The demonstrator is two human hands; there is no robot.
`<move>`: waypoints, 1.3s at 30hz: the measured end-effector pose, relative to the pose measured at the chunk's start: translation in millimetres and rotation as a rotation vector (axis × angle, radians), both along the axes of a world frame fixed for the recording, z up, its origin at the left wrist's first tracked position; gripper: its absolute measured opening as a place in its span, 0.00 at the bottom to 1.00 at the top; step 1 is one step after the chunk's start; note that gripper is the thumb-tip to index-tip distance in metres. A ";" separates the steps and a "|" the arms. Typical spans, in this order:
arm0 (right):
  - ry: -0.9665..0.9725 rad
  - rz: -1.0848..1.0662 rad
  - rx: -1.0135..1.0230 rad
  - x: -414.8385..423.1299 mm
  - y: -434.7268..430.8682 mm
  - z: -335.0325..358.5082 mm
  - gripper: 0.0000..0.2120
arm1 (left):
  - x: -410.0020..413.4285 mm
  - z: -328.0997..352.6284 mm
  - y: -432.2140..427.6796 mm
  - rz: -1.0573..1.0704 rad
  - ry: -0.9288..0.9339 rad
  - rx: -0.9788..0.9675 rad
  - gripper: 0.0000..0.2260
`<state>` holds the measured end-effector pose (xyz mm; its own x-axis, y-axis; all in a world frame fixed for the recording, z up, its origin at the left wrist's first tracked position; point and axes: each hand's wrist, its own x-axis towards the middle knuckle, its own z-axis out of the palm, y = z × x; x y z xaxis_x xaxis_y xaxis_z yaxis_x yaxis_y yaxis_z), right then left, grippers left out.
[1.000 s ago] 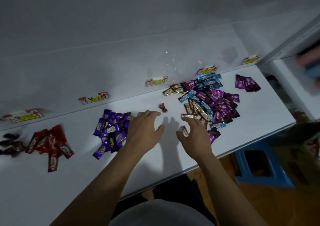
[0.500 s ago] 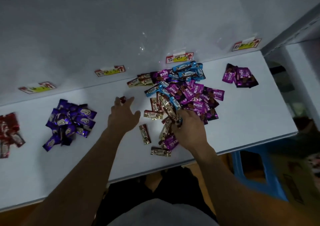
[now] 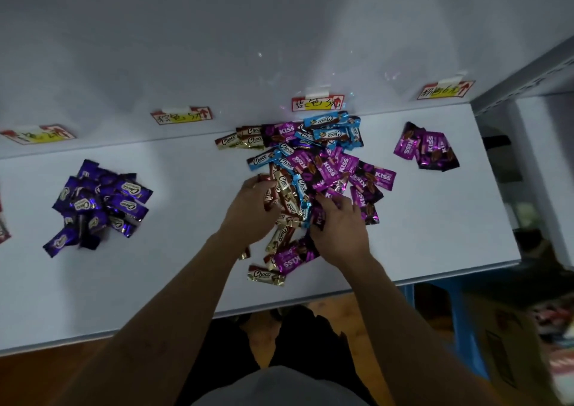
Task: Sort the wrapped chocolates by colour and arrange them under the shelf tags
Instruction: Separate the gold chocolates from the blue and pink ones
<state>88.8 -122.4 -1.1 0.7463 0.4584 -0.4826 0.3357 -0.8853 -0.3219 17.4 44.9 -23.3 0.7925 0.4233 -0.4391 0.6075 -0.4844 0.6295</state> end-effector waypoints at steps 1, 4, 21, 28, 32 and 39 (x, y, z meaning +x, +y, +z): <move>0.003 -0.021 0.014 1.7 -0.6 0.9 0.28 | 1.6 -0.6 -0.8 0.008 -0.032 -0.023 0.23; -0.059 -0.090 0.094 6.1 -3.4 1.9 0.24 | -0.1 0.0 -4.9 0.040 -0.091 -0.039 0.25; -0.080 0.112 0.114 -1.2 16.8 -14.5 0.18 | -24.7 8.3 -25.0 0.124 0.063 0.087 0.05; -0.182 0.354 0.113 -11.9 42.3 -19.2 0.16 | -30.2 32.7 -14.0 0.384 -0.012 -0.101 0.05; -0.184 0.301 -0.011 -10.9 37.8 -20.6 0.14 | -38.8 41.4 -14.4 0.428 -0.014 -0.105 0.03; -0.028 0.034 0.127 -13.6 27.1 -10.8 0.20 | -58.6 55.2 -11.6 0.532 -0.033 -0.237 0.04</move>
<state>75.2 -95.2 -11.9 0.7412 0.5402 -0.3984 0.3755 -0.8257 -0.4210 -41.2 33.3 31.8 0.5124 0.6605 -0.5488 0.7069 0.0384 0.7063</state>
